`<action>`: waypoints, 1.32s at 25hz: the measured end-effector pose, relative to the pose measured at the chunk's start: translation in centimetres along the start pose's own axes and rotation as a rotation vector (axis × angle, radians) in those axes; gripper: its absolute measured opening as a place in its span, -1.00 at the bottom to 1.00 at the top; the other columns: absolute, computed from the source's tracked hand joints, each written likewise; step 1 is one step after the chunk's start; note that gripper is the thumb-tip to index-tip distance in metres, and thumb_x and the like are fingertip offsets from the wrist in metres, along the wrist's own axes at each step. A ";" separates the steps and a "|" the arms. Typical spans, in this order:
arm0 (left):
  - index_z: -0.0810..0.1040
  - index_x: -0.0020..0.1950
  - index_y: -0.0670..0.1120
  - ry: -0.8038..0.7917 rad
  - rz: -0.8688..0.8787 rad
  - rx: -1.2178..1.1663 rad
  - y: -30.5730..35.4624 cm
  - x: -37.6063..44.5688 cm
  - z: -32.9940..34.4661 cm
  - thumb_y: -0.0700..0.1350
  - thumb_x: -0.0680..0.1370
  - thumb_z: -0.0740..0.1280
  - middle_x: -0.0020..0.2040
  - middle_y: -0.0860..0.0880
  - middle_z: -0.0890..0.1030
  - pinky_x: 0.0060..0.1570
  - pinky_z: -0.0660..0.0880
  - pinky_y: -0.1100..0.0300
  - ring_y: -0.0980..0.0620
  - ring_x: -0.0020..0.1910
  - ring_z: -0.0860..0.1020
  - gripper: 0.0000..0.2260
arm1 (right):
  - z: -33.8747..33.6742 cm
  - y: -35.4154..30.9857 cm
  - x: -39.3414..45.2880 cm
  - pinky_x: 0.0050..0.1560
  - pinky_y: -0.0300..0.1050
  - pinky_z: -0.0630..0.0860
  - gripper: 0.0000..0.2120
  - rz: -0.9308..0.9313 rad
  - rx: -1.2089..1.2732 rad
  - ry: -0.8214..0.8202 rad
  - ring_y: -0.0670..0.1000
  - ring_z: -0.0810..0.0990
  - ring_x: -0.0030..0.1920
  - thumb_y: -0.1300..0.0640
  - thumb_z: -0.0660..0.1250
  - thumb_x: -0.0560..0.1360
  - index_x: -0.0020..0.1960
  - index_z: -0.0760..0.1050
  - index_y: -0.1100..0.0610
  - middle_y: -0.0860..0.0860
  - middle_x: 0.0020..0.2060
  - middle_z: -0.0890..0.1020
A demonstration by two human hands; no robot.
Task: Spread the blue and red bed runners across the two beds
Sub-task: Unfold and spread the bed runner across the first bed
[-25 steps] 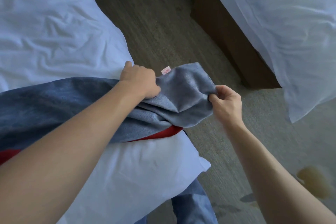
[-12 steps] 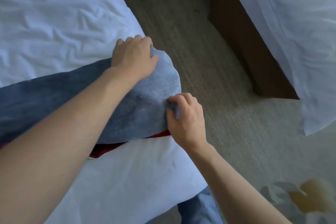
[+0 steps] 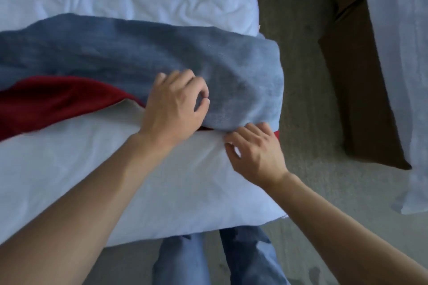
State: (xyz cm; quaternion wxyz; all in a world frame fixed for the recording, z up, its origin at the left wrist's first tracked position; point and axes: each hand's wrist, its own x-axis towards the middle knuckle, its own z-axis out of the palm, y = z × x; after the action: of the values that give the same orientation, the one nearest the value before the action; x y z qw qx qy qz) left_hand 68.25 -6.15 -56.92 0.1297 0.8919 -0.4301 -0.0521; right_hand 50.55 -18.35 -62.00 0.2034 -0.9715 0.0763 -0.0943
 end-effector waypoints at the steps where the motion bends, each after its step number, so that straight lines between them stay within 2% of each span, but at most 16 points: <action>1: 0.54 -0.18 -0.05 -0.012 0.008 -0.010 -0.3 -1.9 0.0 -0.10 0.47 0.37 -0.22 -0.03 0.53 -0.13 0.32 -0.01 -0.13 -0.17 0.51 -0.94 | 0.1 0.2 -0.1 -0.21 0.06 0.40 -0.92 0.014 -0.037 0.000 0.15 0.52 -0.25 0.19 0.36 0.47 -0.08 0.63 0.11 0.01 -0.28 0.57; 3: 0.56 -0.16 -0.06 -0.055 0.049 -0.008 -0.8 -5.0 0.2 -0.12 0.47 0.38 -0.21 -0.03 0.55 -0.13 0.32 -0.01 -0.13 -0.16 0.52 -0.96 | -0.1 0.3 0.1 -0.08 0.05 0.42 -0.76 0.108 -0.118 -0.017 0.16 0.57 -0.09 0.18 0.40 0.44 0.11 0.62 0.12 0.02 -0.09 0.63; 4: 0.58 -0.09 -0.07 -0.069 0.068 0.019 -1.2 -5.8 0.5 -0.12 0.46 0.38 -0.15 -0.04 0.57 -0.11 0.34 -0.02 -0.14 -0.11 0.52 -0.94 | -0.2 0.4 0.4 0.00 0.04 0.42 -0.69 0.150 -0.146 -0.027 0.15 0.58 0.00 0.17 0.42 0.43 0.17 0.60 0.12 0.03 0.01 0.63; 6: 0.57 0.08 -0.07 -0.084 0.094 0.121 -1.8 -5.7 1.2 -0.11 0.46 0.37 0.01 -0.05 0.57 -0.02 0.35 -0.02 -0.14 0.02 0.50 -0.79 | 0.1 0.2 0.8 0.13 0.04 0.39 -0.64 0.209 -0.198 -0.040 0.13 0.57 0.12 0.13 0.42 0.45 0.24 0.57 0.12 0.04 0.11 0.62; 8: 0.55 0.10 -0.06 -0.097 0.100 0.206 -2.1 -5.1 1.8 -0.15 0.49 0.31 0.02 -0.05 0.54 0.04 0.34 -0.01 -0.14 0.03 0.48 -0.80 | 0.3 0.0 0.6 0.10 0.05 0.38 -0.76 0.258 -0.239 -0.010 0.14 0.58 0.04 0.15 0.40 0.47 0.13 0.61 0.11 0.04 0.01 0.63; 10: 0.56 -0.01 -0.05 -0.107 0.114 0.259 -2.3 -4.4 2.5 -0.20 0.51 0.27 -0.09 -0.04 0.56 0.02 0.32 0.01 -0.13 -0.05 0.50 -0.88 | 0.3 0.4 0.6 0.01 0.06 0.34 -0.91 0.325 -0.290 0.050 0.16 0.56 -0.11 0.18 0.35 0.50 -0.05 0.62 0.11 0.03 -0.17 0.62; 13: 0.55 -0.12 -0.04 -0.129 0.136 0.207 -1.9 -7.0 2.7 -0.23 0.49 0.32 -0.20 -0.03 0.56 -0.07 0.31 0.03 -0.12 -0.17 0.53 -0.91 | -0.2 1.1 -1.5 -0.01 0.06 0.31 -0.86 0.391 -0.356 0.006 0.17 0.50 -0.20 0.20 0.28 0.55 -0.15 0.57 0.14 0.04 -0.27 0.58; 15: 0.54 -0.13 -0.05 -0.157 0.114 0.173 -1.1 -10.2 2.4 -0.25 0.48 0.34 -0.21 -0.04 0.55 -0.15 0.34 0.02 -0.12 -0.19 0.52 -0.90 | -1.0 0.5 -3.9 0.01 0.07 0.32 -0.91 0.383 -0.373 0.005 0.19 0.51 -0.17 0.22 0.31 0.54 -0.11 0.57 0.14 0.04 -0.23 0.59; 16: 0.54 -0.12 -0.05 -0.189 0.098 0.159 -0.8 -11.4 2.1 -0.25 0.48 0.33 -0.20 -0.04 0.54 -0.18 0.36 0.01 -0.12 -0.17 0.51 -0.90 | -1.3 -0.1 -4.9 0.03 0.07 0.32 -0.93 0.375 -0.365 -0.013 0.19 0.54 -0.12 0.21 0.34 0.52 -0.03 0.58 0.12 0.04 -0.17 0.61; 18: 0.53 -0.11 -0.08 -0.172 0.056 0.121 -0.9 -11.8 1.9 -0.26 0.48 0.32 -0.19 -0.06 0.53 -0.22 0.40 -0.02 -0.13 -0.17 0.50 -0.91 | -1.1 -0.9 -5.2 0.12 0.05 0.33 -0.76 0.381 -0.362 -0.074 0.18 0.55 0.00 0.16 0.37 0.51 0.17 0.57 0.09 0.03 -0.01 0.62; 20: 0.53 -0.12 -0.11 -0.107 0.040 0.077 -1.6 -10.9 1.8 -0.27 0.47 0.32 -0.20 -0.07 0.54 -0.26 0.42 -0.05 -0.14 -0.19 0.49 -0.92 | -0.7 -0.6 -3.4 0.18 0.08 0.34 -0.67 0.363 -0.342 -0.068 0.17 0.55 0.06 0.11 0.39 0.51 0.26 0.54 0.09 0.05 0.08 0.60; 24: 0.53 -0.06 -0.10 -0.064 0.074 0.080 -0.5 -9.6 3.3 -0.25 0.45 0.31 -0.14 -0.07 0.55 -0.23 0.44 -0.05 -0.16 -0.12 0.50 -0.89 | 0.2 0.9 0.7 0.23 0.09 0.33 -0.79 0.283 -0.327 0.002 0.17 0.54 0.07 0.15 0.33 0.49 0.11 0.63 0.07 0.04 0.01 0.61; 26: 0.52 -0.12 -0.11 -0.052 0.061 0.064 1.0 -8.9 4.1 -0.25 0.46 0.31 -0.19 -0.08 0.54 -0.28 0.40 -0.01 -0.15 -0.16 0.50 -0.93 | 0.2 1.5 1.0 0.23 0.09 0.34 -0.79 0.296 -0.310 0.012 0.17 0.54 0.04 0.19 0.29 0.48 0.03 0.66 0.07 0.03 -0.05 0.62; 29: 0.50 -0.19 -0.09 -0.066 0.067 0.052 2.4 -9.6 4.6 -0.30 0.43 0.33 -0.25 -0.07 0.51 -0.31 0.36 0.02 -0.15 -0.22 0.49 -0.89 | -1.0 1.4 -2.2 0.16 0.11 0.38 -0.81 0.298 -0.269 0.079 0.20 0.56 -0.08 0.21 0.36 0.46 0.00 0.71 0.07 0.03 -0.12 0.66; 33: 0.57 -0.08 -0.09 -0.144 0.060 0.034 3.9 -10.8 4.0 -0.30 0.40 0.36 -0.20 -0.07 0.54 -0.25 0.45 0.00 -0.14 -0.17 0.52 -0.84 | -1.5 0.0 -4.8 0.11 0.08 0.37 -0.83 0.236 -0.218 0.140 0.14 0.53 -0.12 0.27 0.43 0.42 -0.05 0.70 0.06 0.00 -0.10 0.62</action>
State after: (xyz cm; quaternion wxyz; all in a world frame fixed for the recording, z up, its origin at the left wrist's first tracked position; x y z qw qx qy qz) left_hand 57.75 -0.80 -59.91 0.0850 0.8746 -0.4656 -0.1048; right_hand 45.53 -18.01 -61.34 0.1007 -0.9632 0.2134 -0.1283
